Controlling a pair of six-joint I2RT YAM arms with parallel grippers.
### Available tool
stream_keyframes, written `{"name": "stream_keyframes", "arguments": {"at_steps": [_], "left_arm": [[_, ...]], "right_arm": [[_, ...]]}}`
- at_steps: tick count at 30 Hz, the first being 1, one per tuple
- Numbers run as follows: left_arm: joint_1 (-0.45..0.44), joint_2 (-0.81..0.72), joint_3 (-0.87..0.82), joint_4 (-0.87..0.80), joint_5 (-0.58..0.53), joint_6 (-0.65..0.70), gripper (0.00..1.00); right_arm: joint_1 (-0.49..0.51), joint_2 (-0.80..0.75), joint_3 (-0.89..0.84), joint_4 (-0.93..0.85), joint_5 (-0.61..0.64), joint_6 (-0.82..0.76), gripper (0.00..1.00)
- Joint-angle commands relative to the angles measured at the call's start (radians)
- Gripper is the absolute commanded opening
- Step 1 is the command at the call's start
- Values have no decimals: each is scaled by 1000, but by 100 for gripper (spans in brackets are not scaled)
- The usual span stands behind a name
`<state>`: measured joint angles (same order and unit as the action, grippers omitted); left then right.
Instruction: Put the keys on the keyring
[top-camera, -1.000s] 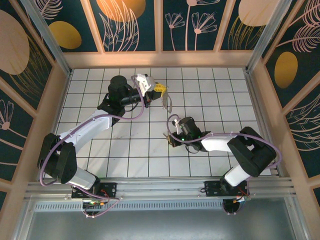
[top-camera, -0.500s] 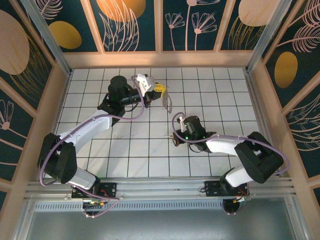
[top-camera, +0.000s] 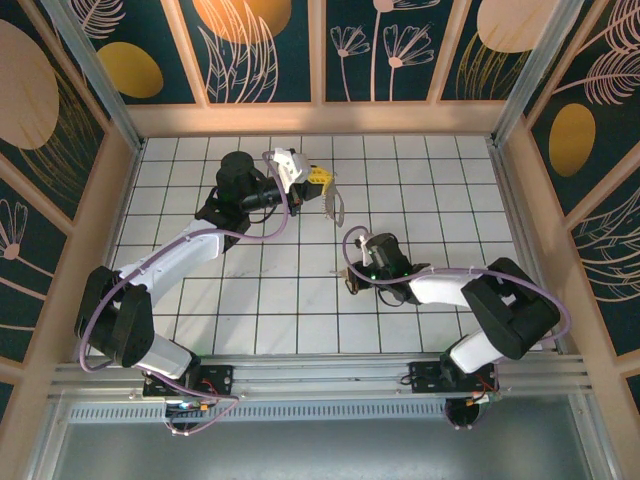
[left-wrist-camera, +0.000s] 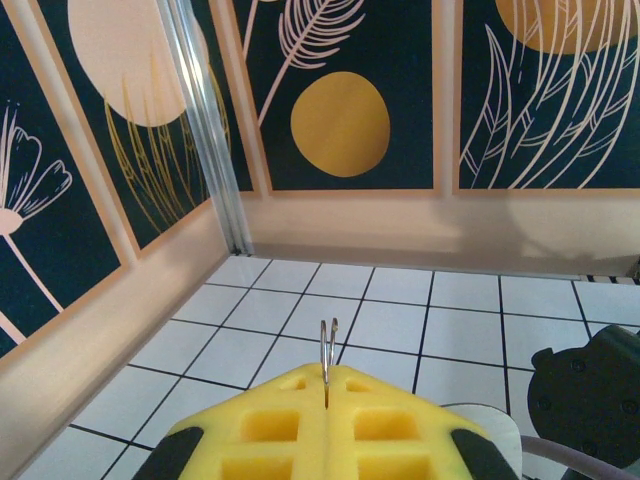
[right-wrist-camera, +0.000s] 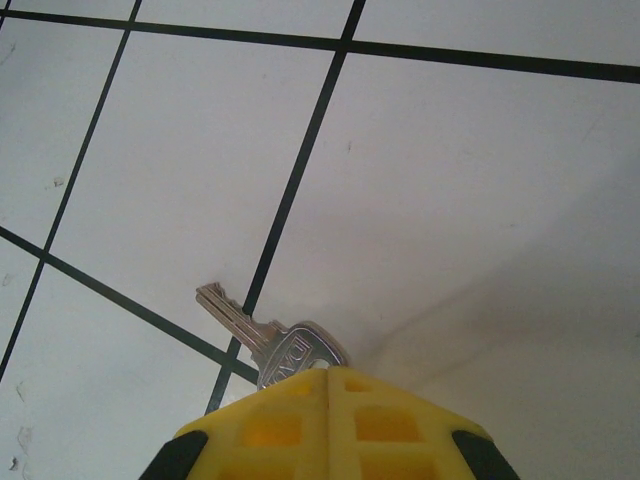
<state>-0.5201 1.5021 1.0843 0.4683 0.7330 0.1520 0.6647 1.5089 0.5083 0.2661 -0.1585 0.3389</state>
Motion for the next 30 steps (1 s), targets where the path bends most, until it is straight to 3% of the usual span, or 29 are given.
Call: {"name": "stream_keyframes", "arguments": {"at_steps": [1, 8, 18, 22, 30], "left_arm": [[0, -28, -7, 53, 25, -15, 0], [0, -28, -7, 54, 25, -15, 0], [0, -28, -7, 55, 23, -15, 0], [0, -28, -7, 56, 23, -15, 0], [0, -28, -9, 60, 25, -19, 0]], "right_arm": [[5, 24, 6, -2, -1, 12, 5], [9, 17, 5, -1, -12, 15, 15], [15, -2, 7, 1, -41, 18, 15], [18, -5, 7, -1, -41, 20, 13], [18, -13, 6, -10, -32, 17, 0]]}}
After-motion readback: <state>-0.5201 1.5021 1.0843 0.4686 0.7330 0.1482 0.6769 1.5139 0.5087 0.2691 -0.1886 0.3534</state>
